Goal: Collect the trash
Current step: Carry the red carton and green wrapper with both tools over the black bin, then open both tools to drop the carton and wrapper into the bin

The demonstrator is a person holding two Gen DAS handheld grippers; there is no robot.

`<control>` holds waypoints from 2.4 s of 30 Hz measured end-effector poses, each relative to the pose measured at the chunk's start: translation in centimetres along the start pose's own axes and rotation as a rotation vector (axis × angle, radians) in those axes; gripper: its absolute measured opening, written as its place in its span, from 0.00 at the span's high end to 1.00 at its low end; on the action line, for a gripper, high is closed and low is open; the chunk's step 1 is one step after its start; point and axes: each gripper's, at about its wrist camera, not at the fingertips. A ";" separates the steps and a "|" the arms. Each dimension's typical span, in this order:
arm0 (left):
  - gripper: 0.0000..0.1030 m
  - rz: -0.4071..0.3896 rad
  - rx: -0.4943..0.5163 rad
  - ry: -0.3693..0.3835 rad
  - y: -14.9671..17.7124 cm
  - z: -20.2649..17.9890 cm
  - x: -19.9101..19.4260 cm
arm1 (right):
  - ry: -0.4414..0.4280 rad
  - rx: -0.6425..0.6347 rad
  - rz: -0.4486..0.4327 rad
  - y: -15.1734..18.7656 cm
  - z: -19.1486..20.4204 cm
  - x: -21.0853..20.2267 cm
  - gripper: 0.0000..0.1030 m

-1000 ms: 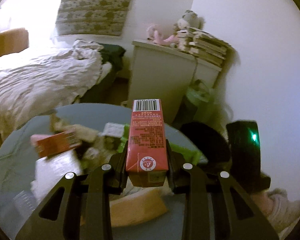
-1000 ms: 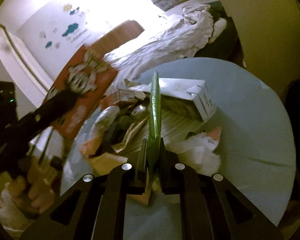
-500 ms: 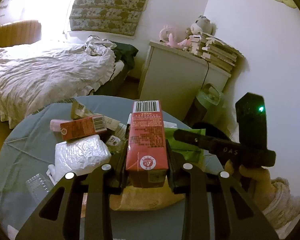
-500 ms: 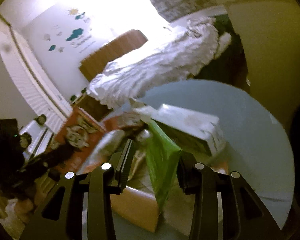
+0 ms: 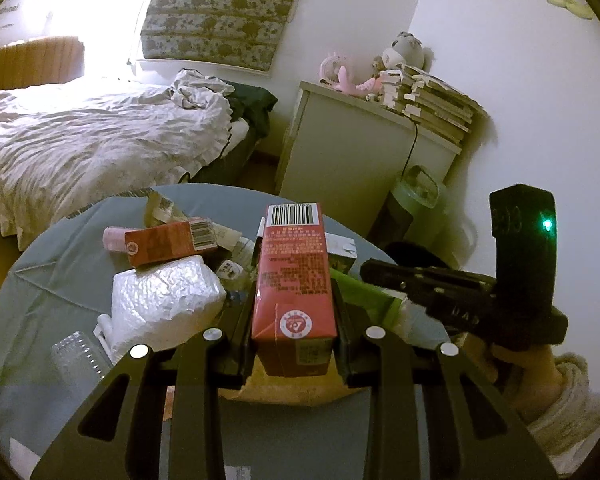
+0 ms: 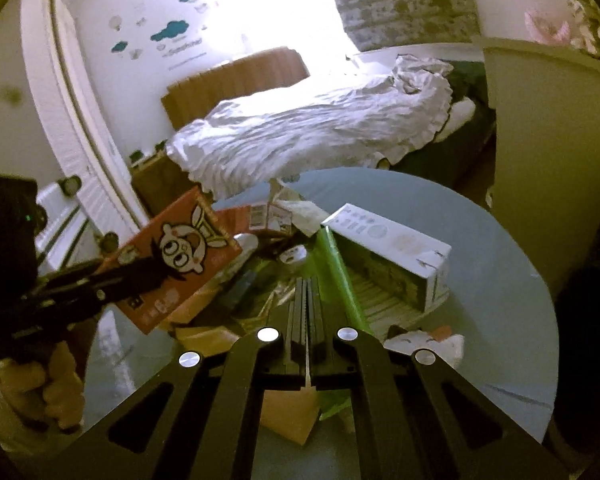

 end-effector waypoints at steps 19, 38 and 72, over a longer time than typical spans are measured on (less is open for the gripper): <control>0.69 0.005 0.028 -0.013 0.2 -0.6 0.3 | -0.060 0.044 0.004 -1.0 -1.4 0.7 0.94; 0.70 0.093 0.172 0.316 -3.7 -16.5 13.6 | 0.439 0.611 -0.309 8.2 -23.3 -11.8 0.94; 0.70 0.663 0.185 0.094 0.4 -22.0 34.7 | 0.515 0.658 0.205 9.2 -32.0 -2.8 0.94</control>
Point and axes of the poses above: each gripper's, at about its wrist camera, not at the fingertips, and x roughly the way its jaws point, z to its left, y to its underside, and after that the axes turned 3 degrees about y, right-handed
